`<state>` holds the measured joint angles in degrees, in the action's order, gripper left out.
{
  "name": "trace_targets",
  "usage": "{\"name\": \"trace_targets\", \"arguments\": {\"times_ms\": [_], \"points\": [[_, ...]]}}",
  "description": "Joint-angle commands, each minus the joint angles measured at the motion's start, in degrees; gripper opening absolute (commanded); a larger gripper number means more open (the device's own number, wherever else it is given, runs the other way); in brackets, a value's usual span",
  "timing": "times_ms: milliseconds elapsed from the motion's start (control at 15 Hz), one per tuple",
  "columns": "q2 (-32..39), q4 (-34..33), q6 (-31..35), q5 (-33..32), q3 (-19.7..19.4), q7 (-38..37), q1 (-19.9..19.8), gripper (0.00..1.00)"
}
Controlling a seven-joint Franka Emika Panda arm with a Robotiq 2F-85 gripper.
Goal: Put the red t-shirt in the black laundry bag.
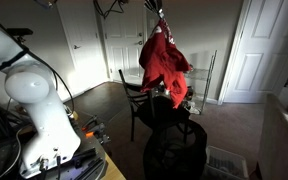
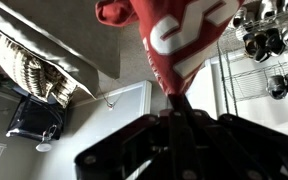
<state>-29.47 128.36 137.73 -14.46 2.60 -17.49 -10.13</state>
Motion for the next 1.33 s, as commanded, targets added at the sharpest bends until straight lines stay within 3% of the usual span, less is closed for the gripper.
{"name": "trace_targets", "arguments": {"times_ms": [0,467,1000,1267], "points": [[0.03,-0.12,-0.09,0.22,0.16,0.19,-0.22,0.01],[0.33,-1.48,-1.87,2.31,-1.07,0.96,0.29,0.0],[3.92,-9.52,-7.31,9.4,-8.12,0.24,-1.18,0.0],[6.06,-10.33,-7.34,9.9,-9.25,-0.63,-1.75,0.0]]}}
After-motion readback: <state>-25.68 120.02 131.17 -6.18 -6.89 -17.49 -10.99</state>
